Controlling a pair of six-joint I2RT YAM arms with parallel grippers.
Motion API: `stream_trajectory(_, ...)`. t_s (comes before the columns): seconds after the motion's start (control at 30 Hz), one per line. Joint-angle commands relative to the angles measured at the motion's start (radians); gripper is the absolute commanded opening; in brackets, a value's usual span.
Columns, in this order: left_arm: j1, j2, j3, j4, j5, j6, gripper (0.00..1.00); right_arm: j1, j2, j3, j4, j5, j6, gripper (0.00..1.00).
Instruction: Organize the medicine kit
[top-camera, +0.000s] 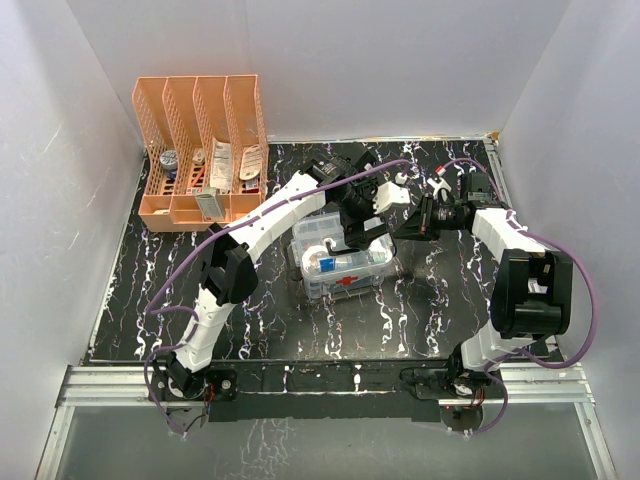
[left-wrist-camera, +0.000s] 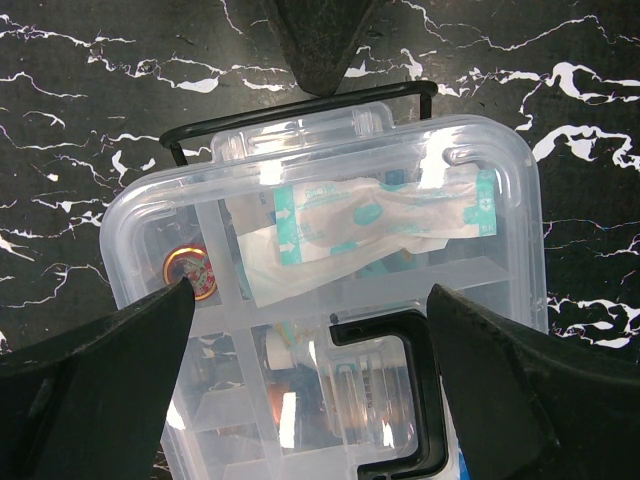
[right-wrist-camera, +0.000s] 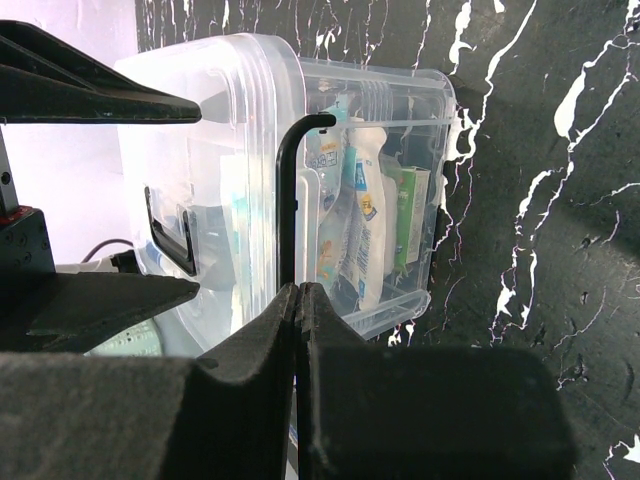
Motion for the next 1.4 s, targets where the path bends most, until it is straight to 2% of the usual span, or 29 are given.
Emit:
stream_trajectory(0.0,0.011,0.169,-0.101,-0.182,-0.157,0.048,0.98,0.014,-0.032,0.056,0.012,-0.035,-0.001,0.00)
stream_trajectory(0.57,0.012,0.180,-0.091,-0.168,-0.148,0.030,0.98,0.040,-0.038,0.071,-0.025,0.009,-0.014,0.00)
stream_trajectory(0.87,0.019,0.162,0.177,-0.182,-0.138,-0.115,0.99,0.040,-0.072,0.250,-0.102,0.168,-0.004,0.00)
stream_trajectory(0.97,0.021,0.118,0.203,-0.163,-0.173,-0.161,0.99,0.041,-0.056,0.354,-0.163,0.217,-0.019,0.00)
stream_trajectory(1.13,0.035,-0.026,0.141,-0.084,-0.249,-0.240,0.99,0.077,-0.024,0.460,-0.234,0.295,-0.038,0.00)
stream_trajectory(1.37,0.153,-0.209,0.049,-0.084,-0.279,-0.385,0.99,0.242,0.032,0.599,-0.349,0.427,-0.088,0.00)
